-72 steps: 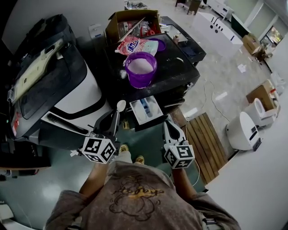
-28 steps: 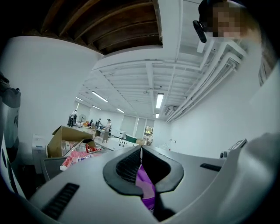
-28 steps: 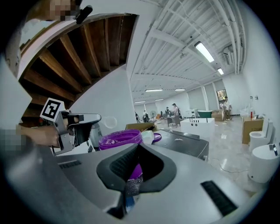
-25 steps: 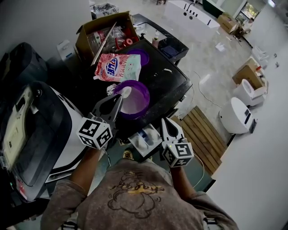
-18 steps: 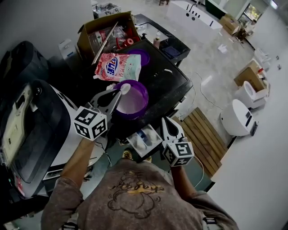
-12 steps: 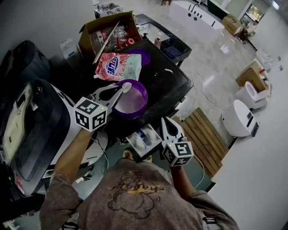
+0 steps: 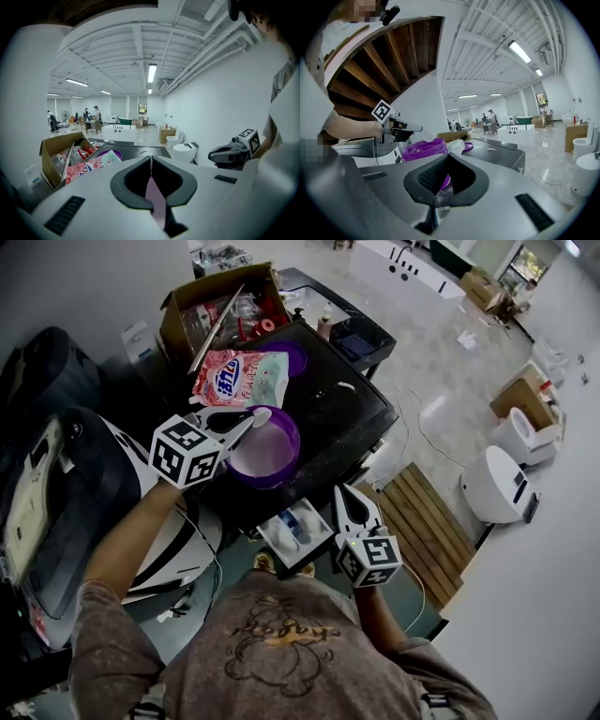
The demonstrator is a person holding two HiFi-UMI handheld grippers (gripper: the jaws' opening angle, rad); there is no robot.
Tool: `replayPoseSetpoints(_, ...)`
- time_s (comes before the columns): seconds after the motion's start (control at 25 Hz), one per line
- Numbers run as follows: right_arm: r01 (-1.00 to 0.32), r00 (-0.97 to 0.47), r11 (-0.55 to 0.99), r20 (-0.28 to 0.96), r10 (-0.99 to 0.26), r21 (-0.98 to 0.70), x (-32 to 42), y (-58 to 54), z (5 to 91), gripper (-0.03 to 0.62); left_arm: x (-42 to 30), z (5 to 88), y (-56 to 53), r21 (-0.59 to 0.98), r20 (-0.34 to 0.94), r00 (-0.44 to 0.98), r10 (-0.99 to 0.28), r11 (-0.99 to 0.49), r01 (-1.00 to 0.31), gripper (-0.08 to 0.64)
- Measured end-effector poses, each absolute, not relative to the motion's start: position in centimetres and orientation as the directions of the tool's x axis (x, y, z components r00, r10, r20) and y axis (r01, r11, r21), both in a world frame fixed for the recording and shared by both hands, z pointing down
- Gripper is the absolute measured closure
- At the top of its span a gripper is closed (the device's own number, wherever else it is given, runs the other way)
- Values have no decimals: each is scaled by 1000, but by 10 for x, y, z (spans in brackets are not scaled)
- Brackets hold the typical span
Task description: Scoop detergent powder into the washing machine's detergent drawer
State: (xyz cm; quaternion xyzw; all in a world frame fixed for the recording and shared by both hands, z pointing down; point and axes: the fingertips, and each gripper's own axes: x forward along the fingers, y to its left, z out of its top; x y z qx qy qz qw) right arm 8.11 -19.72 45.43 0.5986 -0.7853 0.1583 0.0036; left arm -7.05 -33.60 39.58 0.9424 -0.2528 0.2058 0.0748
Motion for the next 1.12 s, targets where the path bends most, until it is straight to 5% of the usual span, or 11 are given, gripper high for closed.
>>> replayPoseSetpoints(0.44,-941,-270,215,194,-943,-261,91,-196,456,592,-54,428,-336,-16,637,718,-281,-936,-353,535)
replayPoseSetpoints(1.12,-954,-220,164,212,-952,-252,116,-186,465,592,-32,461,-326,-52,790,591,-163,-978,-200,535)
